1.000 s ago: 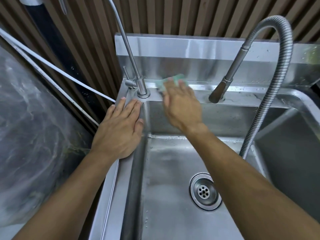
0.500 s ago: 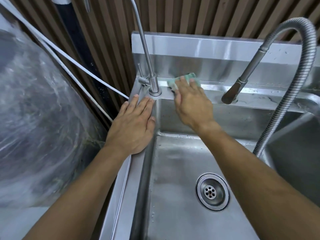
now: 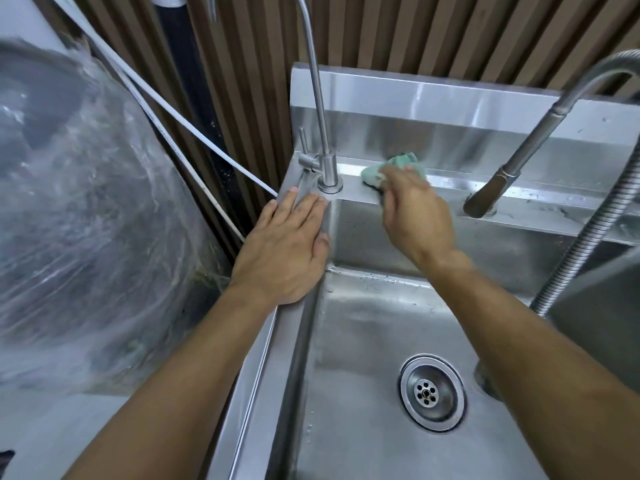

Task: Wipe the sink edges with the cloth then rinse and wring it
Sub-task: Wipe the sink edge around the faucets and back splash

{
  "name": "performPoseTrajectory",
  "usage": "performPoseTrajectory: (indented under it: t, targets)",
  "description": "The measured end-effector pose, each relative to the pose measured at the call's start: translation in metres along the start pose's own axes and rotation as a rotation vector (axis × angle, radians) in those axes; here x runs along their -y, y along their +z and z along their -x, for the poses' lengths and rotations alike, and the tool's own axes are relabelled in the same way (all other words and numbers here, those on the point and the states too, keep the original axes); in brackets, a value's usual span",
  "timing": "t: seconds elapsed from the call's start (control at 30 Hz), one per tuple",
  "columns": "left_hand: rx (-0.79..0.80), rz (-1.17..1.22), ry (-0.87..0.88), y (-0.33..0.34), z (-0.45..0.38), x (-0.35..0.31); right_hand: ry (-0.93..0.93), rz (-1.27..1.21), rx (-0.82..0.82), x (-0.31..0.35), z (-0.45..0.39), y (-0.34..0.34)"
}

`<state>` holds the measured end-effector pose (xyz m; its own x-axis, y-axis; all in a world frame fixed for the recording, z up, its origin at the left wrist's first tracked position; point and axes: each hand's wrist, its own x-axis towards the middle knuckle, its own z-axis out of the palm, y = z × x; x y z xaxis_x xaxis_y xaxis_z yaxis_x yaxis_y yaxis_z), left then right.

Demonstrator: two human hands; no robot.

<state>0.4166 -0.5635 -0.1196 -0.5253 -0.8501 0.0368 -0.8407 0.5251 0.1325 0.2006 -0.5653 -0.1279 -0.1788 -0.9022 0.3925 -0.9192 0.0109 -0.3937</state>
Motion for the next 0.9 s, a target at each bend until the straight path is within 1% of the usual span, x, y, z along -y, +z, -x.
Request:
performPoseTrajectory:
  t: [0.03, 0.07, 0.1, 0.13, 0.17, 0.2, 0.23, 0.27, 0.3, 0.4, 0.57, 0.63, 0.67, 0.7, 0.83, 0.9]
  targets:
    - [-0.003, 0.002, 0.000, 0.000, 0.000, 0.000, 0.061, -0.063, -0.089, -0.002, -0.002, -0.009]
    - [-0.004, 0.002, 0.000, -0.001, 0.001, 0.000, 0.052, -0.114, -0.177, 0.001, -0.004, -0.015]
    - [-0.003, 0.002, 0.001, -0.001, 0.002, 0.001, -0.050, -0.105, -0.230, 0.003, -0.009, -0.017]
    - [-0.003, 0.005, 0.002, 0.000, 0.002, 0.001, -0.210, -0.022, -0.229, 0.005, -0.016, -0.014]
    - [0.000, 0.008, 0.004, 0.000, 0.002, 0.001, -0.385, 0.122, -0.186, 0.003, -0.023, -0.006]
    - [0.002, 0.008, 0.005, 0.000, 0.002, 0.002, -0.513, 0.266, -0.108, -0.002, -0.030, 0.001]
    - [0.002, 0.003, 0.005, 0.001, 0.002, 0.002, -0.561, 0.386, -0.002, -0.006, -0.037, 0.004]
    - [0.002, -0.002, 0.006, 0.001, 0.002, 0.001, -0.561, 0.446, 0.103, -0.010, -0.042, 0.005]
    - [0.004, -0.003, 0.009, 0.001, 0.001, 0.001, -0.558, 0.474, 0.179, -0.014, -0.047, 0.004]
    - [0.008, 0.002, 0.010, 0.002, 0.001, 0.002, -0.636, 0.567, 0.372, -0.017, -0.060, -0.010]
    - [-0.002, -0.007, 0.009, 0.003, 0.002, 0.002, -0.839, 0.789, 0.481, -0.008, -0.093, -0.016]
    - [-0.010, -0.001, 0.012, 0.004, 0.001, 0.001, -0.928, 0.821, 0.461, -0.001, -0.104, -0.010]
    - [-0.011, 0.003, 0.015, 0.005, 0.000, 0.001, -0.965, 0.821, 0.418, 0.002, -0.107, -0.006]
    - [-0.008, 0.006, 0.016, 0.005, -0.002, 0.002, -0.960, 0.849, 0.398, 0.005, -0.107, -0.005]
    - [0.001, -0.010, 0.012, 0.004, -0.002, 0.002, -0.848, 0.748, 0.371, -0.006, -0.078, -0.016]
    - [0.012, -0.012, 0.014, 0.003, -0.001, 0.002, -0.826, 0.699, 0.418, -0.008, -0.073, -0.027]
